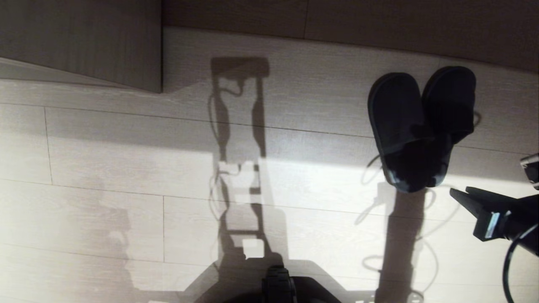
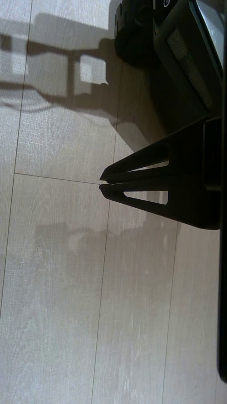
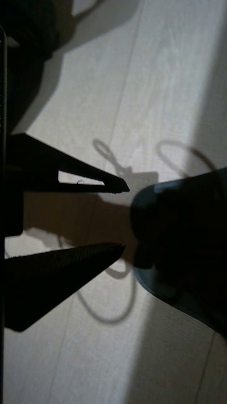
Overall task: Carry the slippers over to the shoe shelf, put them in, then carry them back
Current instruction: Pick up the slippers on the floor
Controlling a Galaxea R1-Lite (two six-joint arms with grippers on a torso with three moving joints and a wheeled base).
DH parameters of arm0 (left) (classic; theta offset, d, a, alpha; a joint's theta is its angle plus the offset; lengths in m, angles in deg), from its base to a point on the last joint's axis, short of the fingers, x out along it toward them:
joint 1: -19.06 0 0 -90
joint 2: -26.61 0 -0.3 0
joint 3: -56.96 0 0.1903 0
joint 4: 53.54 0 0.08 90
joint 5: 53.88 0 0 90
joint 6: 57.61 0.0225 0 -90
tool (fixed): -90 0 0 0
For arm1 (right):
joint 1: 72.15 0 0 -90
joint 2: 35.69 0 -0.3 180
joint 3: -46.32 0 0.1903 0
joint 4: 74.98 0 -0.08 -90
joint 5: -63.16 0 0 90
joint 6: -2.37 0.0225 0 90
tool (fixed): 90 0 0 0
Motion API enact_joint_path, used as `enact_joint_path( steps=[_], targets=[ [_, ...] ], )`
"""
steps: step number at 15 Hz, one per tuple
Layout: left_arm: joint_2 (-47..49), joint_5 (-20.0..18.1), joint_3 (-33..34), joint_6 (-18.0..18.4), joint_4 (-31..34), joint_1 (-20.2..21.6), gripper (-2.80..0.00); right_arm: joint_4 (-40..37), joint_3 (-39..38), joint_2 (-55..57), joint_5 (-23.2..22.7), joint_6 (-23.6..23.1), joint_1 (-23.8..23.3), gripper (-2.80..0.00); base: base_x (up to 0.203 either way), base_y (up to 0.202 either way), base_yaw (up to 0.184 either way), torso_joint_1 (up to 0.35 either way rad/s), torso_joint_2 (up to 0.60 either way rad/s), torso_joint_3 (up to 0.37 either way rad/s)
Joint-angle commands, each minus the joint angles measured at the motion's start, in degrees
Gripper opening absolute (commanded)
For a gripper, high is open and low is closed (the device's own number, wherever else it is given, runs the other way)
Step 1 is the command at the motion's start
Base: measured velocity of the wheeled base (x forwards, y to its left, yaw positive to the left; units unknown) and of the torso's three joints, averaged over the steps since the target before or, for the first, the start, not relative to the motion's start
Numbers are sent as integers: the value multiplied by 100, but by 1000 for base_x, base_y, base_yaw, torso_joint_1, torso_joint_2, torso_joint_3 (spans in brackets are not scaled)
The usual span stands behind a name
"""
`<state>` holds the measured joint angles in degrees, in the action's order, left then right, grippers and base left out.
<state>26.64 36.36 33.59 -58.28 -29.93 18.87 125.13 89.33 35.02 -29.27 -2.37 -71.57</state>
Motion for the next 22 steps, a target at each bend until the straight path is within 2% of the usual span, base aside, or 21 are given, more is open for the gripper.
enact_joint_path(
  steps=[1, 8, 11, 14, 17, 22],
  targets=[
    [-11, 3, 9, -4, 2, 1, -280, 1093, 31, 1130, 52, -25, 21, 0, 0, 0, 0, 0, 0, 0],
    [-11, 3, 9, -4, 2, 1, -280, 1895, 136, 2006, 96, -3, 21, 0, 0, 0, 0, 0, 0, 0],
    [-3, 3, 9, -4, 2, 1, -280, 3687, 132, 2955, 134, -23, 18, 0, 0, 0, 0, 0, 0, 0],
    [-11, 3, 9, -4, 2, 1, -280, 4249, 223, 3007, 172, -45, 21, 0, 0, 0, 0, 0, 0, 0],
    [-2, 3, 9, -4, 2, 1, -280, 4373, 856, 3035, 181, -184, -4, 0, 0, 0, 0, 0, 0, 0],
    [-11, 3, 9, -4, 2, 1, -280, 4346, 1329, 3284, 183, -349, -11, 0, 0, 0, 0, 0, 0, 0]
  ],
)
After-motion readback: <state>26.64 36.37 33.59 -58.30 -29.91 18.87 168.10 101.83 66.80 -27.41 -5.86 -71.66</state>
